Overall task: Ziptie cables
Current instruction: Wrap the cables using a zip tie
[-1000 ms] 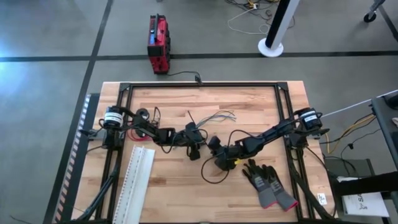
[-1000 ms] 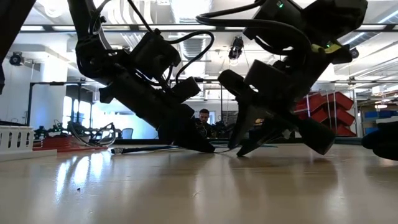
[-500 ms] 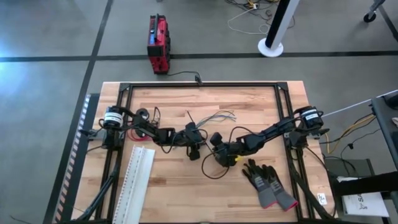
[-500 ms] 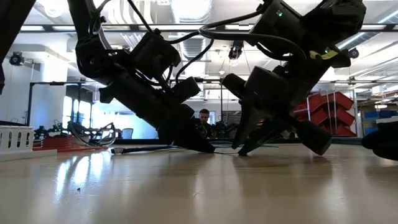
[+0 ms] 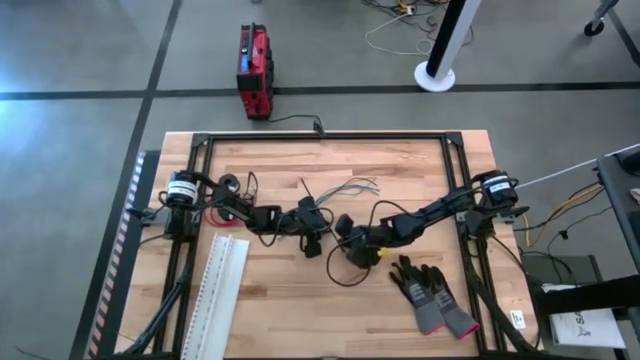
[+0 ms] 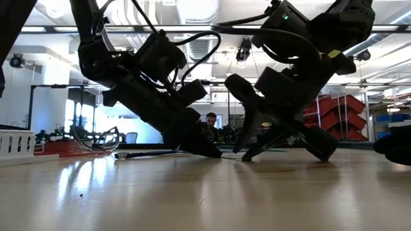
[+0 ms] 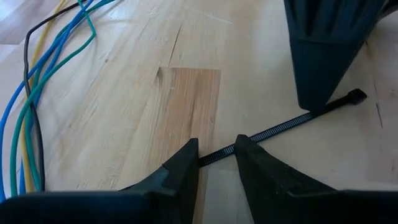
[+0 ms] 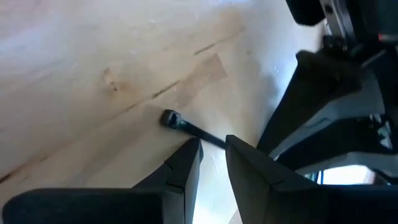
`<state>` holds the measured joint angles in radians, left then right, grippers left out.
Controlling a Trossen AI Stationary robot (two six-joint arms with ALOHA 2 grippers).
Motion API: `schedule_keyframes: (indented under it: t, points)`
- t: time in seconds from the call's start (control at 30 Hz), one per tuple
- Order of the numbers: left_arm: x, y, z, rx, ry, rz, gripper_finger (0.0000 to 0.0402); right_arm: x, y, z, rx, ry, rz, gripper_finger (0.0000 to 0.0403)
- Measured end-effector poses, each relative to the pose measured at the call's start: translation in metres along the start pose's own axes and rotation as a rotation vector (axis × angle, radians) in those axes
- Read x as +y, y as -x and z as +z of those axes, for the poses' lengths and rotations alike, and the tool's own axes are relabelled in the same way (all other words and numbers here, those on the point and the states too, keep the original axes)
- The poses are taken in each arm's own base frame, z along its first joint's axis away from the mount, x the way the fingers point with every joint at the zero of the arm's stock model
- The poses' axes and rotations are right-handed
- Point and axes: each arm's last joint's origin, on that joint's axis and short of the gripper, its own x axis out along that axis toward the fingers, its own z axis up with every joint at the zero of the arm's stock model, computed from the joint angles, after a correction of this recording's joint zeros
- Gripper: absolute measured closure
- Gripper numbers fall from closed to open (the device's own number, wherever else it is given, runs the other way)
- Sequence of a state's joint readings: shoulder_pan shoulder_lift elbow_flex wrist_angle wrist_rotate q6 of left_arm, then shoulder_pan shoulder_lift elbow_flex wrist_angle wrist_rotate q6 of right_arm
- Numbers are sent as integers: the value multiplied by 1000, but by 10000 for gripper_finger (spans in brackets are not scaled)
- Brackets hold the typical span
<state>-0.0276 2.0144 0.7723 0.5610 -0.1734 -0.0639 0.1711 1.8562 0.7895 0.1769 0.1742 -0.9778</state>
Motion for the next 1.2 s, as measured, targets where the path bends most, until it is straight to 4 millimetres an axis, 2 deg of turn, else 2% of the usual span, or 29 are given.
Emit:
schedule_keyframes:
  t: [0.2,0.37,0.53,0.87,1.2]
  points:
    - [0,0,0,0,-3,0,303,-1,0,4,-82,82,5,335]
    - [0,0,0,0,-3,0,303,-4,-1,3,-96,80,-13,332]
    - [0,0,0,0,-4,-1,303,-7,-2,0,-92,68,-27,346]
    - [-1,0,0,0,-4,-1,303,-17,-5,-13,-101,-60,-26,382]
    - [-1,0,0,-1,-4,-1,303,-25,-6,-16,-140,-188,-62,388]
